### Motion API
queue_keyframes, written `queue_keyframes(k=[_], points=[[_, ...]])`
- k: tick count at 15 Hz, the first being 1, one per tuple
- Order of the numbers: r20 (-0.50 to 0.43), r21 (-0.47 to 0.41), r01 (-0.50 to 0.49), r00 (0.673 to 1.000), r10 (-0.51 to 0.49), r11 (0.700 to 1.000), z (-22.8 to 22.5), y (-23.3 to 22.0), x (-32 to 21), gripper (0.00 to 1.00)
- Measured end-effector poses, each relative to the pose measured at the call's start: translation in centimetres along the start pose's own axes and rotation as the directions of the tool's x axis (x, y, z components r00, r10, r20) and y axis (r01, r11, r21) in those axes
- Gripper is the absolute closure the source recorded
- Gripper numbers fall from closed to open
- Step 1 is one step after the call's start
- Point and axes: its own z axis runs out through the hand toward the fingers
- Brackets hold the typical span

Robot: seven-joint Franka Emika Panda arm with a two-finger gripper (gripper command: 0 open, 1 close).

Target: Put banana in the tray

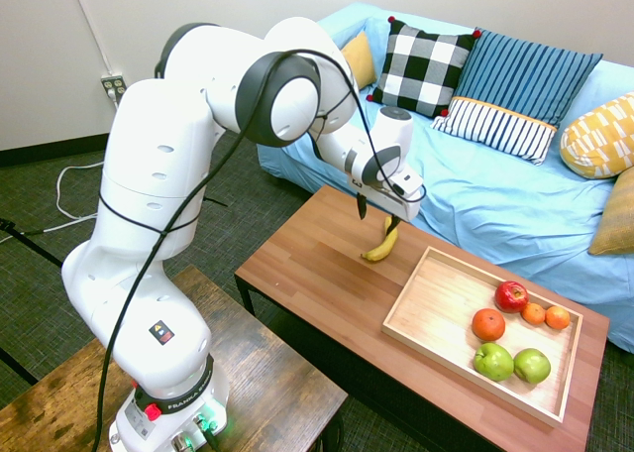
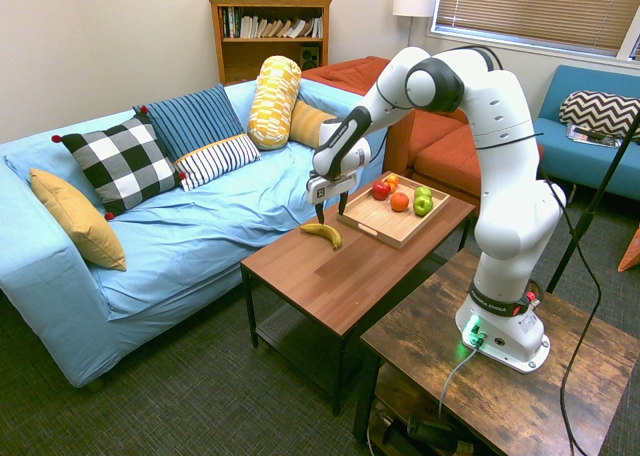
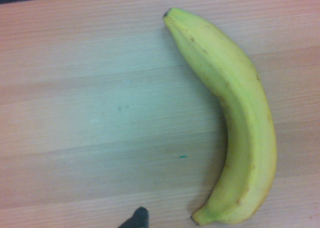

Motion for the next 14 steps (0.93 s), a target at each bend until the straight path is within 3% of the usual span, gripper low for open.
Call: queue_keyframes(k=[9,10,14], points=[[0.031,-0.026,-0.039,0.999,0.040,0.999,7.7,-1.2,3.0,0.00],[0.032,-0.027,-0.045,0.998,0.046,0.999,8.2,-1.3,3.2,1.00],[0.036,-0.016,-0.071,0.997,0.071,0.997,8.7,-1.5,3.8,1.00]])
